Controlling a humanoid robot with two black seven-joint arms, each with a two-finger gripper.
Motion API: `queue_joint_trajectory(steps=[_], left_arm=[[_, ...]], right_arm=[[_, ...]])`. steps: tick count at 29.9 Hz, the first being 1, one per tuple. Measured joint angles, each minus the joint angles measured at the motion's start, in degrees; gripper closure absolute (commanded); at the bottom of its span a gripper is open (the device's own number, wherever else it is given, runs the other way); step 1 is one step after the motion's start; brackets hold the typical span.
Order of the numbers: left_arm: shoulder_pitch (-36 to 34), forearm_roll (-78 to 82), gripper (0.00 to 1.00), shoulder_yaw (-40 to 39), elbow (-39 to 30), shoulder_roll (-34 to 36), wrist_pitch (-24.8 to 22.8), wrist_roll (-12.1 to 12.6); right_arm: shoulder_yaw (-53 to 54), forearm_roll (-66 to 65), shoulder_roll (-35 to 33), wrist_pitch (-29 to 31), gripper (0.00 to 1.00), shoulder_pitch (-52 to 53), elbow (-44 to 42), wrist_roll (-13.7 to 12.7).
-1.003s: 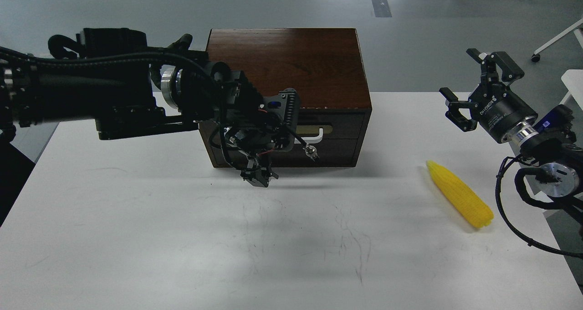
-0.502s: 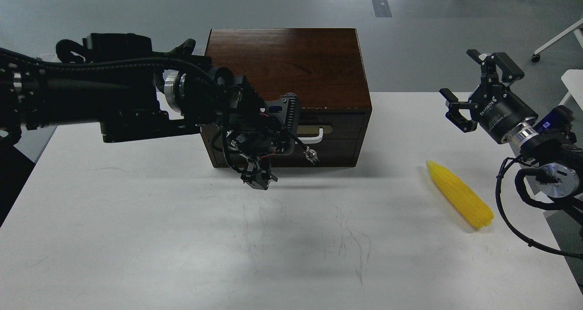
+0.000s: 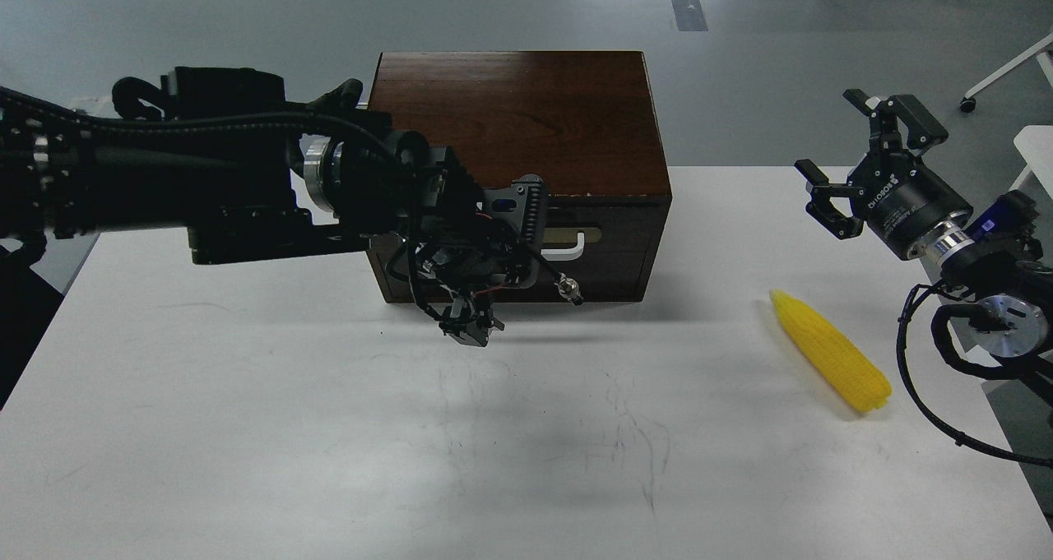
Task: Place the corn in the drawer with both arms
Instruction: 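Pull the drawer open toward the robot with the left gripper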
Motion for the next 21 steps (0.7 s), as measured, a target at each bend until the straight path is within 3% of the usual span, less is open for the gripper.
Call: queue_joint_trajectory(steps=[21], left_arm=[[-0.65, -0.72, 0.02, -0.03, -11.61, 2.65, -0.03, 0.01]], right_arm=[[0.0, 0.08, -0.14, 0.0, 0.0, -0.34, 0.09, 0.0]])
